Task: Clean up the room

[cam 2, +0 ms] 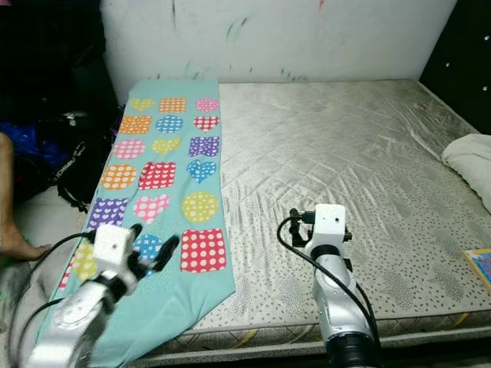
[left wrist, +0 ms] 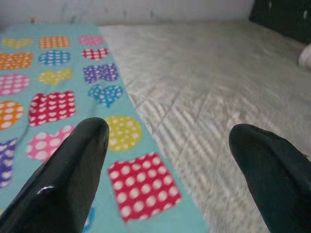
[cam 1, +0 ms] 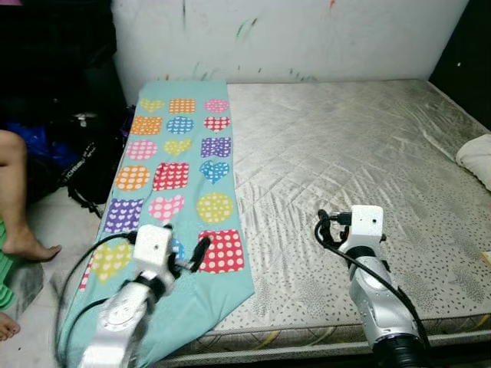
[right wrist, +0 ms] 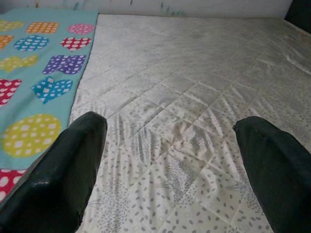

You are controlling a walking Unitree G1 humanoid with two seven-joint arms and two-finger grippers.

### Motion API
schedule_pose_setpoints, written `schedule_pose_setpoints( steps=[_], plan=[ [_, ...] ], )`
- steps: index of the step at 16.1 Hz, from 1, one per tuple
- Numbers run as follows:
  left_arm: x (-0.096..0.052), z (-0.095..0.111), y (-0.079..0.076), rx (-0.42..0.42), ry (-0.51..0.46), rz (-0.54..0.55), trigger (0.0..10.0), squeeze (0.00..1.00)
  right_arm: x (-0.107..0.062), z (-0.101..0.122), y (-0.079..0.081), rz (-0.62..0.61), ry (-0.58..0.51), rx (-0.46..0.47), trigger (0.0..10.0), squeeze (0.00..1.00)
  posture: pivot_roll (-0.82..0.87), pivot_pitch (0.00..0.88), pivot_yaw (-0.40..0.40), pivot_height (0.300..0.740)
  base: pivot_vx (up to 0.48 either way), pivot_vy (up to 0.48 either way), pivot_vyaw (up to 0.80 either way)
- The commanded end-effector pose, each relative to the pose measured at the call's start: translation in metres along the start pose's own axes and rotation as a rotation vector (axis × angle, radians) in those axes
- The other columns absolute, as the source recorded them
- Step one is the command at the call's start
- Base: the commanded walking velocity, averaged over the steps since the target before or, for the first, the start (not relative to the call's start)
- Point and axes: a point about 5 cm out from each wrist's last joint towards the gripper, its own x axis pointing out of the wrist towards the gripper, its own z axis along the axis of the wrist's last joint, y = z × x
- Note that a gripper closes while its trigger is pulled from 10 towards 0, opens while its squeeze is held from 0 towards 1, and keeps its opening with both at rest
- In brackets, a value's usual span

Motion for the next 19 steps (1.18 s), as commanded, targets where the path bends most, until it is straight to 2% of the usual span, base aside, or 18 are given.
schedule_pose_setpoints(
  steps=[1,3,4,6,10,19],
  plan=[
    [0.002,-0.003,-0.005,-0.065,-0.004,0.042,10.0,0.0,-0.002,0.003,-0.001,-0.001,-0.012,0.008,10.0,0.0,-0.09,0.0,-0.019,0.74,0.0,0.0,0.0],
    [0.004,-0.004,-0.008,-0.103,-0.031,0.099,10.0,0.0,-0.003,0.003,-0.003,-0.003,-0.006,0.006,10.0,0.0,-0.1,0.0,-0.021,0.74,0.0,0.0,0.0],
    [0.006,-0.003,-0.005,-0.146,-0.043,0.155,10.0,0.0,-0.001,0.003,-0.005,-0.006,-0.003,0.006,10.0,0.0,-0.1,0.0,-0.024,0.74,0.0,0.0,0.0],
    [0.008,-0.001,0.001,-0.162,-0.053,0.192,10.0,0.0,0.001,0.006,-0.004,-0.005,-0.007,0.007,10.0,0.0,-0.08,0.0,-0.028,0.74,0.0,0.0,0.0],
    [0.009,0.001,0.009,-0.149,-0.056,0.208,10.0,0.0,0.003,0.008,0.002,0.002,-0.012,0.018,10.0,0.0,-0.09,0.0,-0.01,0.74,0.0,0.0,0.0],
    [0.013,0.002,0.007,-0.143,-0.055,0.186,10.0,0.0,0.001,0.006,-0.002,-0.011,-0.01,0.019,10.0,0.0,-0.09,0.0,-0.007,0.74,0.0,0.169,0.0]
  ],
)
